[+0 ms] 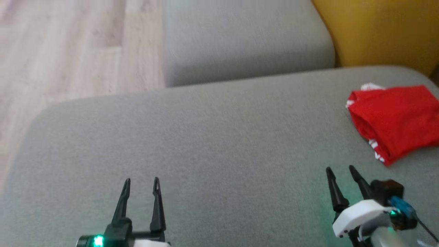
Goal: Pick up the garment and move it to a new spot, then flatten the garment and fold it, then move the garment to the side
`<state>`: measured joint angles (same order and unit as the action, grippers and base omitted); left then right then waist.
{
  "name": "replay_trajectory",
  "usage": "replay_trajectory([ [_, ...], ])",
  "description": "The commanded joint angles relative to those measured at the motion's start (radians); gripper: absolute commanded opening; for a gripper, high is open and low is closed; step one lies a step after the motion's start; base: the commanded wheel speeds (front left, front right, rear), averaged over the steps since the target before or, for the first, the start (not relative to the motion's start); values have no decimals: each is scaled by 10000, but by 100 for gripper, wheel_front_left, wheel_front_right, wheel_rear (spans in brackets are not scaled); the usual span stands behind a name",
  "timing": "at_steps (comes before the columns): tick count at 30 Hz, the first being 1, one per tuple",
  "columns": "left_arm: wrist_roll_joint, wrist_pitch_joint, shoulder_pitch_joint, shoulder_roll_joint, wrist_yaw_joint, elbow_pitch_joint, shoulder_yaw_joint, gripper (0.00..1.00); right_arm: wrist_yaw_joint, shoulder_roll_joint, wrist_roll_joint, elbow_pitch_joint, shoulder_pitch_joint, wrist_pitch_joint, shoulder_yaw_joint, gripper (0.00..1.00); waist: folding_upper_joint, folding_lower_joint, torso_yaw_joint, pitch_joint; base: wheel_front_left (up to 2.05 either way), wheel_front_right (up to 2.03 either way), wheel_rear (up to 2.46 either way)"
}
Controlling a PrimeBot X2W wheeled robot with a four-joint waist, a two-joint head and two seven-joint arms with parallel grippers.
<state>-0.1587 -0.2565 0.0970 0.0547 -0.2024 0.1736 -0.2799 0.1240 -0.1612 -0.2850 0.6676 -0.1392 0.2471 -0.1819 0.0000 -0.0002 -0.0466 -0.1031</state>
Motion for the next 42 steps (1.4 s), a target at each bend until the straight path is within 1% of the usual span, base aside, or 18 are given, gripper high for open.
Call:
replay_trajectory([
  [1, -58, -53, -162, -45, -8, -391, 460, 100, 67, 185, 204, -897, -45, 139, 107, 100, 0, 2, 266, -365, 0, 0, 0],
  [4, -120, -53, 45, -45, 153, -469, 460, 100, 67, 579, 460, -1727, 870, 143, 568, 100, 0, 2, 388, -583, 0, 0, 0],
  [7, -71, -53, 205, -45, 212, -539, 428, 100, 67, 838, 612, -2454, 1482, 144, 1016, 100, 0, 2, 492, -724, 0, 0, 0],
  [11, -29, -53, 343, -45, 96, -552, 399, 100, 67, 954, 936, -3201, 2016, 145, 950, 100, 0, 2, 581, -773, 0, 0, 0],
  [17, 45, -53, 420, -45, -47, -403, 455, 100, 67, 1004, 1226, -3560, 2267, 146, 799, 100, 0, 2, 601, -733, 0, 0, 0],
  [25, 69, -53, 461, -45, -25, -286, 508, 100, 67, 1035, 1331, -3636, 2327, 146, 702, 100, 0, 2, 556, -736, 0, 0, 0],
  [26, 12, 0, 762, 6, 0, 15, 174, 0, 0, 1066, 1208, -3300, 2575, 10, 943, 0, 0, 2, 555, -735, 0, 0, 0],
  [29, -2, 16, 845, 4, 1, 398, 157, 0, -4, 1070, 1179, -2930, 2657, -11, 937, 0, 0, 2, 553, -732, 0, 0, 0],
  [42, -1610, 306, 580, 81, 323, 374, 441, 0, 4, 1074, -319, -3061, 2408, -396, 1158, 0, 0, 2, 543, -544, 0, 0, 0],
])
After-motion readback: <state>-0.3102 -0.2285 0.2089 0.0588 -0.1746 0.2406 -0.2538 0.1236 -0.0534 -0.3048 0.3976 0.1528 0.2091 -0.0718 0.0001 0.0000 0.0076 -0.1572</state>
